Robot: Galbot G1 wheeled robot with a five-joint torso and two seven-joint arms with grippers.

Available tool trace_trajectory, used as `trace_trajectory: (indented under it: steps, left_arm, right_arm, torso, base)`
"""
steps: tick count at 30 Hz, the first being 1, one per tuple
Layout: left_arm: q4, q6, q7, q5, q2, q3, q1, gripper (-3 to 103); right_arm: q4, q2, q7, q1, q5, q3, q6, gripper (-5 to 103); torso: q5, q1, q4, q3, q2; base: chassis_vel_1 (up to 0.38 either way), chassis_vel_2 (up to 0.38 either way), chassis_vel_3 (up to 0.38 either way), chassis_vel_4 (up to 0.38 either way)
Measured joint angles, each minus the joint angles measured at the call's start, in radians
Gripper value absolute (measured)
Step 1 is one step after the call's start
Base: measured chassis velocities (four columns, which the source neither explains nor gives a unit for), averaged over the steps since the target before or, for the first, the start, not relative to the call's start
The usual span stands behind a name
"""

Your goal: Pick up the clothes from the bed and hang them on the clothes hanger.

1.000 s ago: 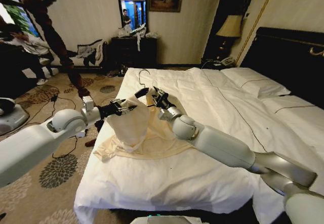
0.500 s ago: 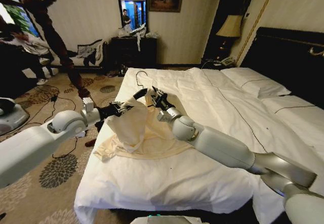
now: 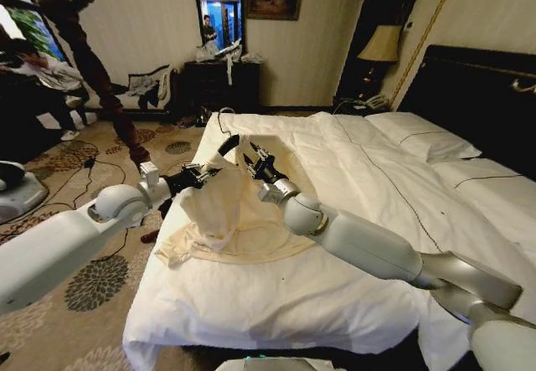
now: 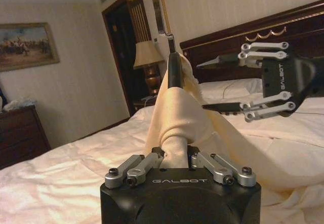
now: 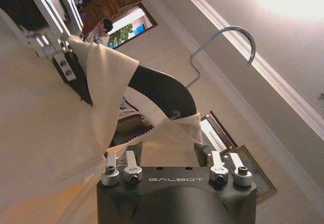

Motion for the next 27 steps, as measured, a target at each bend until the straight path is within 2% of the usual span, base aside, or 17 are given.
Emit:
trace_trajectory:
  steps: [1,4,7,8,9,12,13,14,15,16,17,18,20,21,24,25,27]
  left_arm:
    - [0.002,-0.001,-0.002,0.003,-0.003,0.000,-0.001,17]
    - [0.009,-0.005,-0.010,0.010,-0.013,0.000,-0.003,17]
    - [0.018,-0.014,-0.025,0.018,-0.024,-0.012,-0.004,17]
    - [0.018,-0.016,-0.029,0.018,-0.025,-0.021,-0.001,17]
    - [0.018,-0.016,-0.029,0.018,-0.025,-0.021,-0.001,17]
    - [0.006,-0.020,-0.041,0.005,-0.023,-0.057,0.021,17]
    - [0.006,-0.020,-0.041,0.005,-0.023,-0.057,0.021,17]
    - [-0.001,-0.024,-0.048,0.000,-0.019,-0.076,0.034,17]
    - [-0.005,-0.026,-0.049,-0.002,-0.018,-0.084,0.041,17]
    - [-0.013,-0.030,-0.054,-0.009,-0.016,-0.099,0.051,17]
    - [-0.013,-0.030,-0.054,-0.009,-0.016,-0.099,0.051,17]
    - [-0.024,-0.032,-0.063,-0.019,-0.014,-0.116,0.064,17]
    - [-0.038,-0.033,-0.076,-0.035,-0.011,-0.137,0.075,17]
    - [-0.038,-0.033,-0.076,-0.035,-0.011,-0.137,0.075,17]
    - [-0.058,-0.034,-0.084,-0.052,0.005,-0.176,0.108,17]
    - [-0.058,-0.034,-0.084,-0.052,0.005,-0.176,0.108,17]
    - [-0.075,-0.034,-0.094,-0.060,0.015,-0.206,0.138,17]
  right_arm:
    - [0.002,-0.001,0.001,-0.001,0.002,0.001,-0.001,61]
    - [0.011,-0.009,0.006,-0.006,0.010,0.008,-0.004,71]
    - [0.041,-0.042,0.027,-0.042,0.074,0.058,-0.004,88]
    - [0.056,-0.058,0.047,-0.062,0.130,0.080,-0.005,88]
    - [0.056,-0.058,0.047,-0.062,0.130,0.080,-0.005,88]
    - [0.109,-0.124,0.138,-0.151,0.415,0.162,0.006,99]
    - [0.109,-0.124,0.138,-0.151,0.415,0.162,0.006,99]
    - [0.132,-0.164,0.183,-0.204,0.545,0.200,0.035,100]
    - [0.140,-0.177,0.198,-0.225,0.587,0.215,0.048,100]
    - [0.159,-0.204,0.229,-0.276,0.691,0.258,0.085,100]
    - [0.159,-0.204,0.229,-0.276,0.691,0.258,0.085,100]
    - [0.181,-0.238,0.261,-0.357,0.819,0.342,0.131,100]
    - [0.195,-0.272,0.265,-0.504,0.905,0.510,0.169,100]
    - [0.195,-0.272,0.265,-0.504,0.905,0.510,0.169,100]
    - [0.202,-0.296,0.219,-0.798,0.895,0.795,0.205,100]
    - [0.202,-0.296,0.219,-0.798,0.895,0.795,0.205,100]
    - [0.218,-0.267,0.183,-0.962,0.840,0.974,0.222,100]
  torso:
    - [0.0000,0.000,0.0001,0.000,0.000]
    - [-0.0001,0.000,0.0004,0.000,0.000]
    - [0.0000,0.000,0.0002,0.000,0.000]
    - [0.0000,0.000,0.0002,0.000,0.000]
    - [0.0000,0.000,0.0002,0.000,0.000]
    - [0.0000,0.000,0.0004,0.000,0.000]
    - [0.0000,0.000,0.0004,0.000,0.000]
    - [0.0001,0.000,0.0002,0.000,0.000]
    - [0.0001,0.000,0.0001,0.000,0.000]
    - [0.0004,0.000,0.0000,0.000,0.000]
    - [0.0004,0.000,0.0000,0.000,0.000]
    - [0.0002,0.000,0.0005,0.000,0.000]
    - [0.0000,0.000,0.0008,0.000,0.000]
    - [0.0000,0.000,0.0008,0.000,0.000]
    - [0.0007,0.000,-0.0006,0.000,0.000]
    - [0.0007,0.000,-0.0006,0.000,0.000]
    - [-0.0002,0.000,0.0001,0.000,0.000]
  base:
    - [0.000,0.000,0.000,0.000]
    - [0.000,0.000,0.000,0.000]
    - [0.000,0.000,0.000,0.000]
    - [0.000,0.000,0.000,0.000]
    - [0.000,0.000,0.000,0.000]
    - [0.000,0.000,0.000,0.000]
    - [0.000,0.000,0.000,0.000]
    - [0.000,0.000,0.000,0.000]
    - [0.000,0.000,0.000,0.000]
    - [0.000,0.000,0.000,0.000]
    - [0.000,0.000,0.000,0.000]
    - [0.000,0.000,0.000,0.000]
    - [0.000,0.000,0.000,0.000]
    - [0.000,0.000,0.000,0.000]
    - [0.000,0.000,0.000,0.000]
    - [0.000,0.000,0.000,0.000]
    - [0.000,0.000,0.000,0.000]
